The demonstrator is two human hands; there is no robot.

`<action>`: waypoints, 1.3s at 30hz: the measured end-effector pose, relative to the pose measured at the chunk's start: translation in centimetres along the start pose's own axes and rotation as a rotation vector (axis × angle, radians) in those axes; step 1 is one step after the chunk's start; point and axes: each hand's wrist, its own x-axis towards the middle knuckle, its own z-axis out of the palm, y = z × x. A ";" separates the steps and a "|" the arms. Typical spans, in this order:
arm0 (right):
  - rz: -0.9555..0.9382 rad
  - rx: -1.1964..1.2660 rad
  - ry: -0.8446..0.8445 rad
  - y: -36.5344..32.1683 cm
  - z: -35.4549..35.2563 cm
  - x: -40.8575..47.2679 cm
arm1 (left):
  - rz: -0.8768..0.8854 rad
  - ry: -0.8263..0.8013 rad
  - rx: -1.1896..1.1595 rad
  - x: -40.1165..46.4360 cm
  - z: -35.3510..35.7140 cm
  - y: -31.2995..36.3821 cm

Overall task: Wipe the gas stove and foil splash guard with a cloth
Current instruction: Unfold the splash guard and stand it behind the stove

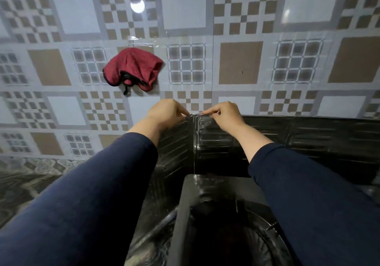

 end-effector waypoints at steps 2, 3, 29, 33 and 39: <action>0.001 0.020 -0.027 -0.6 0.0 0.2 | -0.022 -0.038 -0.027 0.0 -0.9 0.5; 0.002 0.034 -0.036 -0.9 -0.1 0.3 | -0.034 -0.042 -0.039 -0.1 -1.3 0.8; -0.033 -0.055 -0.043 -1.4 1.4 -2.0 | -0.342 -0.147 -0.423 -3.8 0.0 1.0; -0.032 -0.050 -0.054 -1.5 1.4 -2.1 | -0.353 -0.157 -0.391 -4.4 0.0 1.0; -0.088 -0.145 -0.083 -2.6 -0.1 -3.1 | -0.263 -0.162 -0.238 -5.1 -0.5 1.2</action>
